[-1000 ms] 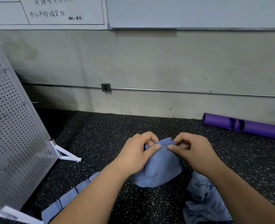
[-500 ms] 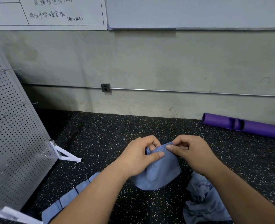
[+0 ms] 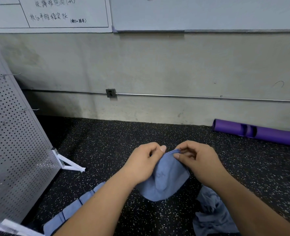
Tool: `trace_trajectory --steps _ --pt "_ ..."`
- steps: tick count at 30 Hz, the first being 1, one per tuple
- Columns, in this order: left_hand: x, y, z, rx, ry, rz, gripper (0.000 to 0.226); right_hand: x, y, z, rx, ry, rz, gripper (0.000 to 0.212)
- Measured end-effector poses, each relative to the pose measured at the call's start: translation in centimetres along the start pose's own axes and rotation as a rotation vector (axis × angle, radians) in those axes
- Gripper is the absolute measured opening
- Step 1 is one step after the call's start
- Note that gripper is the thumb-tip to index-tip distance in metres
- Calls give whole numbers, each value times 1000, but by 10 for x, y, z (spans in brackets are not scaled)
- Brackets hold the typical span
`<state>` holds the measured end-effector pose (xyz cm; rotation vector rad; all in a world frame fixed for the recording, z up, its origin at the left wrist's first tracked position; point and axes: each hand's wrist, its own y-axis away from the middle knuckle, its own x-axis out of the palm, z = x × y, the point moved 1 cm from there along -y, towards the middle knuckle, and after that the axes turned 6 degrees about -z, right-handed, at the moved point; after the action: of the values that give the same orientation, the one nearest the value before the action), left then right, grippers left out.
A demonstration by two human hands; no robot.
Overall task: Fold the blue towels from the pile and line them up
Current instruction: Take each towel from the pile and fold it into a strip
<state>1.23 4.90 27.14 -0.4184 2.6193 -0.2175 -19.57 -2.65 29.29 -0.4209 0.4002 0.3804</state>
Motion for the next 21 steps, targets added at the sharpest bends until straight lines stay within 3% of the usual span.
trace_trajectory --steps 4,7,14,21 --pt "0 1 -4 -98 166 48 10 3 5 8 -50 -22 6 26" --pt "0 5 -5 -161 259 126 12 4 4 10 -60 -32 4 26" --pt "-3 2 -10 -169 263 -20 9 2 2 11 -93 -37 -36 20" --pt "-3 6 -19 -146 298 -10 9 1 2 10 -25 -33 -25 16"
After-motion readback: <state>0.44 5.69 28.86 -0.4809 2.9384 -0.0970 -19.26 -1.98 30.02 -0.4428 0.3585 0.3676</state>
